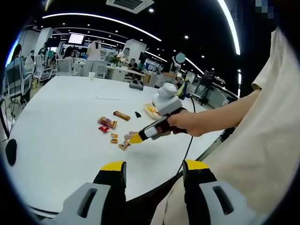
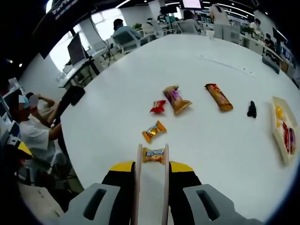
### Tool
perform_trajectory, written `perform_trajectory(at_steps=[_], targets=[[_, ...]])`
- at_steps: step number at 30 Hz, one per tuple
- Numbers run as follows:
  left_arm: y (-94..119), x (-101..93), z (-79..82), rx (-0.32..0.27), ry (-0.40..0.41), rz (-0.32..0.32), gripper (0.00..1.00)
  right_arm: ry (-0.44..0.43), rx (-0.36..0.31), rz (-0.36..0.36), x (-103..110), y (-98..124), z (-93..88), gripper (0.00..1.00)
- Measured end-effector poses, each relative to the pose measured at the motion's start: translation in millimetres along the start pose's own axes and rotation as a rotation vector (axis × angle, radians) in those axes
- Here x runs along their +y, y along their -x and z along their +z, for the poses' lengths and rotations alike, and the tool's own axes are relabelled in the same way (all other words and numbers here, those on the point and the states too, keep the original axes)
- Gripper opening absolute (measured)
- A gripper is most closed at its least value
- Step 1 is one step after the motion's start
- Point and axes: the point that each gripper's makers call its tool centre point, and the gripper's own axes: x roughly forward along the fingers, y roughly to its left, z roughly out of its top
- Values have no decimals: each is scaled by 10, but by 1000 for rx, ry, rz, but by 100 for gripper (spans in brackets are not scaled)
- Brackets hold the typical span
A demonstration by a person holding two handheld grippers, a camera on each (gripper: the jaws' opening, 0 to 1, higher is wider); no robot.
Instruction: Place the target food into the container with the food tongs after gripping and lifting it, then release it inside without dropping or visibly crushing the food.
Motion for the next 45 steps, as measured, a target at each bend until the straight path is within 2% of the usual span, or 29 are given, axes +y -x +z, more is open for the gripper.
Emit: perform_trajectory(at_steps=[20, 30, 40, 45], targets=[[67, 125, -6, -2, 6, 25, 47, 23, 64, -23, 37, -166, -111, 27], [94, 142, -85, 6, 28, 33, 47, 36, 84, -51, -25, -174, -159, 27], [105, 211, -42, -4, 32, 41, 47, 57, 93, -55, 2, -224, -122, 27], [115, 226, -48, -6, 36, 44, 47, 74, 109, -59, 9, -255, -163, 27]])
